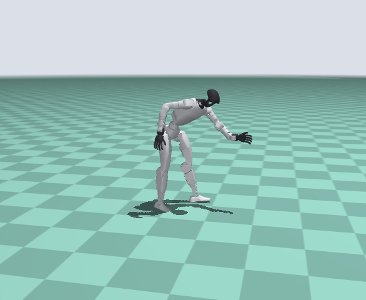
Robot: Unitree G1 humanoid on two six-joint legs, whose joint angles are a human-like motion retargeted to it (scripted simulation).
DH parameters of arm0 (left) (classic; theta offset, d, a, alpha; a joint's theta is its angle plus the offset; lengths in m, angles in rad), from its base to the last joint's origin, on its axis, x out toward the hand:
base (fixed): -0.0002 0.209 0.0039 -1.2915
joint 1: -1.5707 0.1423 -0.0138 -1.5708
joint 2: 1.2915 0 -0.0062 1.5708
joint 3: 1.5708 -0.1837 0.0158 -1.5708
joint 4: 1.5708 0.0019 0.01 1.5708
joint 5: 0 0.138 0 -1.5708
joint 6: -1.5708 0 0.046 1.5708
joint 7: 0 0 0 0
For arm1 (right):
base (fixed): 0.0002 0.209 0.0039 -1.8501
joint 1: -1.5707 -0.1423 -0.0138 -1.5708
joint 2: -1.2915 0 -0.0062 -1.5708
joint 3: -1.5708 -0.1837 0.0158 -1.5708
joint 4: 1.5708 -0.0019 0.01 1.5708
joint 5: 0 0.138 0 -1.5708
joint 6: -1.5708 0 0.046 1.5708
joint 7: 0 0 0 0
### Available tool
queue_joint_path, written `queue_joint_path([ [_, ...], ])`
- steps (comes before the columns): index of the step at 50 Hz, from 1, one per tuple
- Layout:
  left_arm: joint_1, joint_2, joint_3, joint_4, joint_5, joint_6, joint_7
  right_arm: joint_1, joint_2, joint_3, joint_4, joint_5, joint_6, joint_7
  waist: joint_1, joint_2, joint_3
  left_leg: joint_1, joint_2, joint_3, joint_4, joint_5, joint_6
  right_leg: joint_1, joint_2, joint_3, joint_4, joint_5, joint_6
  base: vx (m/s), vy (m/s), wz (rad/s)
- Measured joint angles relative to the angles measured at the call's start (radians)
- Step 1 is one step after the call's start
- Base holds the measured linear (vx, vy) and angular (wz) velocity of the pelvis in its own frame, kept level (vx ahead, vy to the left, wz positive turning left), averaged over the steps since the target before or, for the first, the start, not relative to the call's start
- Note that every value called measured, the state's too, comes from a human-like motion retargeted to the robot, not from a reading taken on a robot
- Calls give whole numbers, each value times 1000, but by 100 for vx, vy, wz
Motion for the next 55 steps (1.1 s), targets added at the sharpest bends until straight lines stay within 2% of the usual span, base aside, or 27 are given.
queue_joint_path([
  [5, 66, -45, -16, 31, -93, -32, -21, 37, -49, 22, -79, 32, 2, -12, -49, -59, 0, -207, -8, 11, 3, 37, 26, -202, -9, 55, -30, 49, -71, -7, 17, -37],
  [7, 71, -55, -24, 30, -124, -50, -21, 65, -85, -22, -118, 1, 33, 13, -63, -56, 0, -303, -11, 13, 11, 55, 25, -311, -16, 74, 0, 52, -95, -5, 17, -33],
  [11, 40, -75, -67, 47, -165, -58, -25, 87, -117, -50, -165, 49, 38, 6, -97, -62, 0, -515, -9, 15, 92, 56, 28, -541, -42, 111, 99, 43, -138, -4, 17, -23],
  [12, 25, -81, -76, 56, -157, -63, -32, 86, -112, -51, -169, 69, 16, 3, -106, -68, 0, -593, 12, 21, 178, 27, 29, -620, -52, 120, 165, 23, -140, -10, 17, -22],
  [13, 7, -89, -80, 74, -115, -76, -54, 81, -86, -42, -165, 100, -49, 3, -115, -83, 0, -718, 72, 35, 385, -58, 36, -736, -68, 130, 302, -28, -128, -12, 17, -33],
  [14, -10, -90, -91, 87, -103, -78, -65, 68, -69, -19, -158, 136, -88, -9, -123, -100, 0, -790, 102, 43, 481, -92, 37, -809, -74, 143, 372, -48, -129, -10, 15, -45],
  [17, -61, -87, -125, 123, -117, -69, -66, 30, -49, 37, -136, 208, -136, -43, -147, -134, 0, -910, 131, 61, 577, -105, 26, -954, -81, 182, 467, -62, -149, -3, 12, -34],
  [20, -104, -74, -148, 177, -133, -46, -71, -14, -44, 113, -115, 277, -170, -73, -195, -194, 0, -936, 126, 121, 599, -98, 18, -1041, -97, 249, 521, -70, -168, 0, 11, 38],
  [23, -107, -105, -159, 219, -153, -65, -52, 20, -53, 93, -104, 244, -158, -64, -212, -201, 0, -936, 105, 158, 615, -101, 2, -1084, -119, 296, 573, -93, -171, 0, 11, 77],
  [30, -131, -115, -132, 302, -188, -68, -43, 68, -83, 77, -110, 212, -145, -46, -258, -154, 0, -936, 39, 169, 530, -69, 23, -1084, -152, 304, 517, -65, -146, -3, 9, 26],
  [37, -83, -88, -150, 248, -121, -82, -80, 56, -46, 83, -54, 152, -128, -1, -195, -62, 0, -912, 74, 77, 514, -102, 36, -899, -110, 194, 296, 13, -99, 3, 1, -78],
  [40, 1, -72, -156, 218, -71, -82, -108, 43, -19, 126, -13, 127, -115, 18, -172, -99, 0, -749, 75, 92, 478, -133, 37, -710, -100, 191, 183, 43, -72, 12, -4, -1],
  [42, 75, -76, -114, 177, -28, -92, -94, 64, -27, 85, -1, 44, -78, 55, -152, -80, 0, -649, 68, 93, 456, -147, 35, -593, -99, 176, 130, 58, -43, 8, -4, 21],
  [45, 169, -65, -51, 122, 12, -90, -91, 64, -3, 79, 22, 11, -66, 63, -129, -93, 0, -480, 66, 101, 427, -171, 39, -404, -93, 157, 53, 75, -14, 10, -7, 13],
  [47, 212, -51, -9, 60, -37, -58, -38, 56, -20, 45, 28, -58, 35, 66, -104, -108, -2, -248, -57, 122, 96, -42, 32, -261, -103, 168, -53, 125, -5, 13, -11, 3],
  [48, 236, -47, 13, 42, -25, -56, -37, 57, -11, 39, 34, -70, 38, 66, -93, -110, -6, -191, -63, 129, 75, -41, 33, -209, -102, 162, -63, 120, 1, 13, -10, 1],
  [52, 322, -33, 84, -30, 47, -40, -24, 70, 18, 23, 76, -116, 46, 71, -65, -95, -75, -23, -69, 143, 78, -80, 41, -27, -111, 137, -87, 75, 17, 15, -11, 15],
  [55, 354, -26, 113, -72, 138, -14, -8, 77, 37, 8, 122, -141, 51, 72, -50, -61, -135, 75, -74, 137, 106, -119, 46, 91, -124, 112, -86, 27, 22, 18, -11, 40],
])
